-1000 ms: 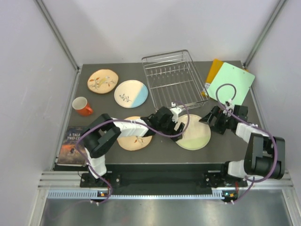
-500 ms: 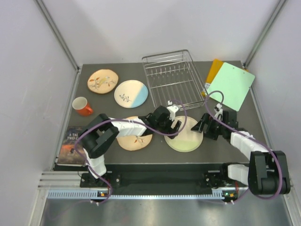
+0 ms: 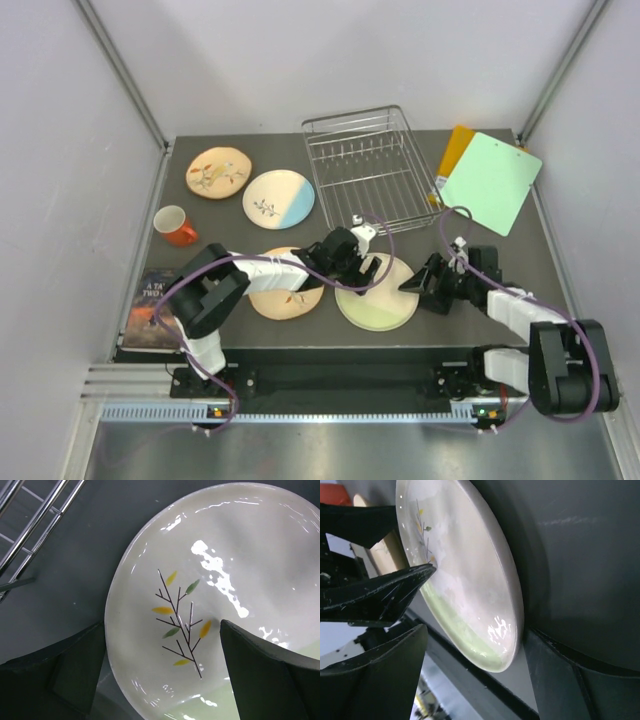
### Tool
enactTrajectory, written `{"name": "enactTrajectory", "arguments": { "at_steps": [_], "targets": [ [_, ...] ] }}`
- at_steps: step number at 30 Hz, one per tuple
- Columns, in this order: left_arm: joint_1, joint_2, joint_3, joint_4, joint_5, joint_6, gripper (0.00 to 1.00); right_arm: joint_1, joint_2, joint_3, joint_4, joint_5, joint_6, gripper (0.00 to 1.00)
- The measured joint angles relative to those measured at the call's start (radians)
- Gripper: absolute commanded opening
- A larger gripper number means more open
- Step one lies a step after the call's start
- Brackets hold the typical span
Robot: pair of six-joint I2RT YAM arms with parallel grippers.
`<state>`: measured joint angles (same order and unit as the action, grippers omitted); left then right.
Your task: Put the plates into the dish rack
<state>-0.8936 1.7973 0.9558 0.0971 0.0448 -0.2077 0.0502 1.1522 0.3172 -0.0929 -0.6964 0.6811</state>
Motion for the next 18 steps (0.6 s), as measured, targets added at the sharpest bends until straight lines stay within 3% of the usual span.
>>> {"name": "enactTrajectory", "arguments": {
  "at_steps": [9,18],
  "targets": [
    [-0.011,-0.002,-0.001,-0.006,-0.063,-0.039,0.95,-0.007,0.121,-0.014,0.129,-0.106,0.122,0.75],
    [-0.034,-0.001,0.013,-0.033,-0.089,-0.075,0.94,-0.013,0.012,-0.056,0.122,-0.035,0.162,0.74]
  ]
}}
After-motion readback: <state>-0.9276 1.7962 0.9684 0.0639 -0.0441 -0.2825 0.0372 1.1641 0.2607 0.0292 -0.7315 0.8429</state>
